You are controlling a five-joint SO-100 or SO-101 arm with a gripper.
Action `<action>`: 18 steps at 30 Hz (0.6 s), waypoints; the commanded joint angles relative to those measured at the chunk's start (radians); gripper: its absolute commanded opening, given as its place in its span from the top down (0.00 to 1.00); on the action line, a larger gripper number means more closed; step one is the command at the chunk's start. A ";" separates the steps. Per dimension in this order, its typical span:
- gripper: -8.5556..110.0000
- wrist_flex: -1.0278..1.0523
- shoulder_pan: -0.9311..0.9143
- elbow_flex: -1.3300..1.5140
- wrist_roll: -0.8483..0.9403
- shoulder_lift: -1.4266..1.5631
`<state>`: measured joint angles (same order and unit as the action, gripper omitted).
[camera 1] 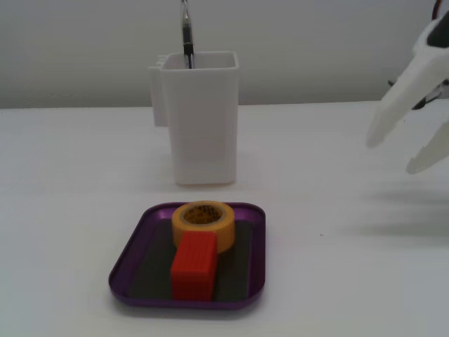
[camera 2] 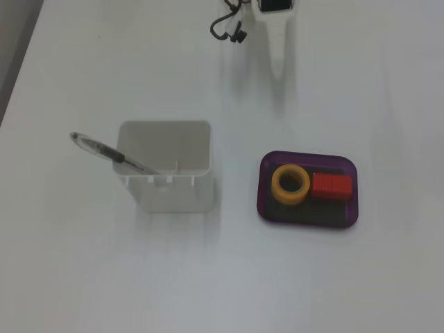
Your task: Grab up the yellow tape and put it in the box.
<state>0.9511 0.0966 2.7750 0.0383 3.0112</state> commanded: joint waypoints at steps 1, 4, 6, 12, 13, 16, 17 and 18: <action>0.81 -0.035 -0.006 0.106 0.006 0.135; 0.81 -0.026 -0.051 0.181 0.006 0.235; 0.81 -0.021 -0.104 0.222 0.006 0.298; 0.81 -0.003 -0.202 0.324 0.006 0.431; 0.81 0.018 -0.207 0.327 0.006 0.439; 0.81 0.057 -0.196 0.325 -0.003 0.440; 0.81 0.060 -0.196 0.325 -0.002 0.440; 0.81 0.064 -0.196 0.325 -0.002 0.440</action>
<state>1.0017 -0.0936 3.0879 0.0383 3.3548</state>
